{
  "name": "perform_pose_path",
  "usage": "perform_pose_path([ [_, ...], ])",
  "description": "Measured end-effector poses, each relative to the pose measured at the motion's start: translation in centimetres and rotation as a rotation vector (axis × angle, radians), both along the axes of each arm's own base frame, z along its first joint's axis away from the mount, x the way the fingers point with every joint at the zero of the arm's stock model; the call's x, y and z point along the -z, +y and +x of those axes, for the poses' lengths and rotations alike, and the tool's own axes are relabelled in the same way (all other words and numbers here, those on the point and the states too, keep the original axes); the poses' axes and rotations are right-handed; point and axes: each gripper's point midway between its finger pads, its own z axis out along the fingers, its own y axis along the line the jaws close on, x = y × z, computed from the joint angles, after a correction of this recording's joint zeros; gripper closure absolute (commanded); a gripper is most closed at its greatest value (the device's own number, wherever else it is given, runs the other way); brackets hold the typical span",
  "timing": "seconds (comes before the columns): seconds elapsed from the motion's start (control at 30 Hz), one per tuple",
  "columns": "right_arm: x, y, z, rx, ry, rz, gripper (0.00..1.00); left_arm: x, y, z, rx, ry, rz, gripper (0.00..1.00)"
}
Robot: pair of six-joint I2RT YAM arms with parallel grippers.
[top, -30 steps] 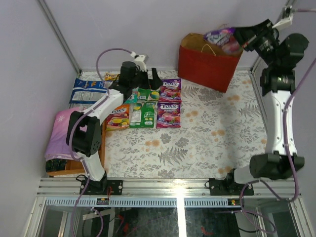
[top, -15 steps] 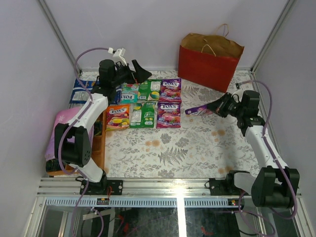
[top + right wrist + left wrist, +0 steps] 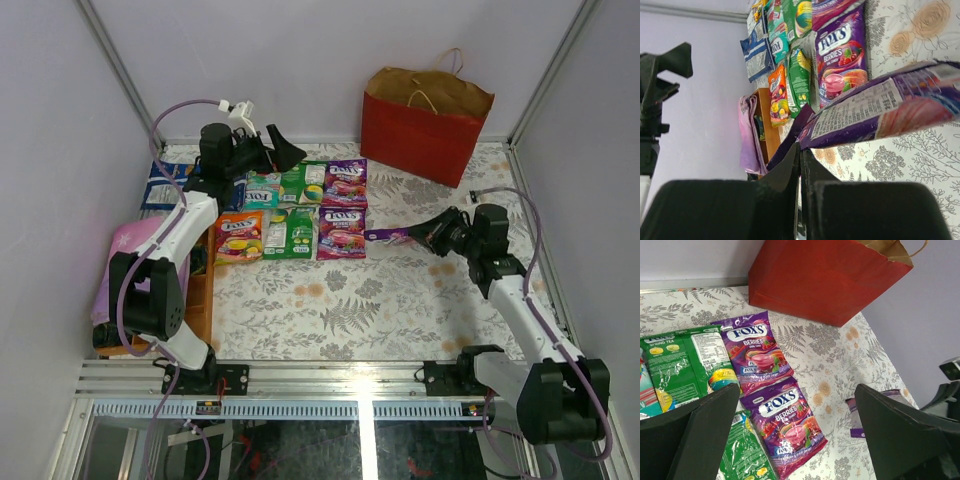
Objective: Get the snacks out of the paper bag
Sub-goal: Place the snack at the center of the board, then adjust the snack at the center of the board.
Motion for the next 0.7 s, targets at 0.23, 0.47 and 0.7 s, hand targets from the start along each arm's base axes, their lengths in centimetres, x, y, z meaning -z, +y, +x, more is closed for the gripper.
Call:
perform_pose_path([
  [0.23,5.0,-0.2,4.0,0.106,0.187,0.085,0.42,0.4,0.0,-0.2,0.005,0.009,0.010,0.00],
  [0.47,7.5,-2.2,11.6,0.150,0.188,0.103,0.24,1.2,0.3,-0.3,0.006,0.015,0.050,0.00],
  [0.7,2.3,-5.3,12.3,0.181,-0.053,-0.174,0.24,1.6,0.5,-0.5,0.005,0.023,0.070,0.00],
])
